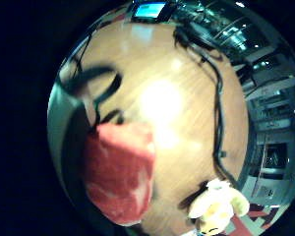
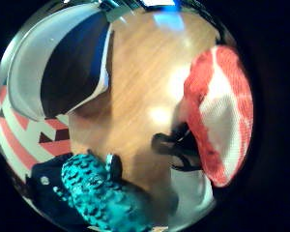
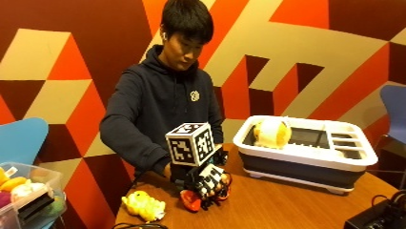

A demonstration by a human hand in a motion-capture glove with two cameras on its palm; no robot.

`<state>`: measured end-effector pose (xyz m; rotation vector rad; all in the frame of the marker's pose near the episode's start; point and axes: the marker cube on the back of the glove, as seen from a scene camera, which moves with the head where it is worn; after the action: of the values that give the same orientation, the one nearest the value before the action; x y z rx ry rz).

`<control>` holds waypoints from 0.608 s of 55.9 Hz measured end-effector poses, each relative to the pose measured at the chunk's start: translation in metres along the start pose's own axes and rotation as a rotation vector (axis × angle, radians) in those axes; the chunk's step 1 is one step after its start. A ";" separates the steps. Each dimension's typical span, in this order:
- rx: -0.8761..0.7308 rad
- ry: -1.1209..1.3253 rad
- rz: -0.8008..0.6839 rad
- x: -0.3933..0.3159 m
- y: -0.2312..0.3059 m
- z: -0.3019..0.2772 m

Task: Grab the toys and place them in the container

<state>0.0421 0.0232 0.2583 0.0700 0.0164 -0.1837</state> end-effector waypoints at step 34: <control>0.266 -0.249 0.010 -0.038 -0.053 -0.191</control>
<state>-0.0072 -0.0087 0.0650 0.3123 -0.2566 -0.1824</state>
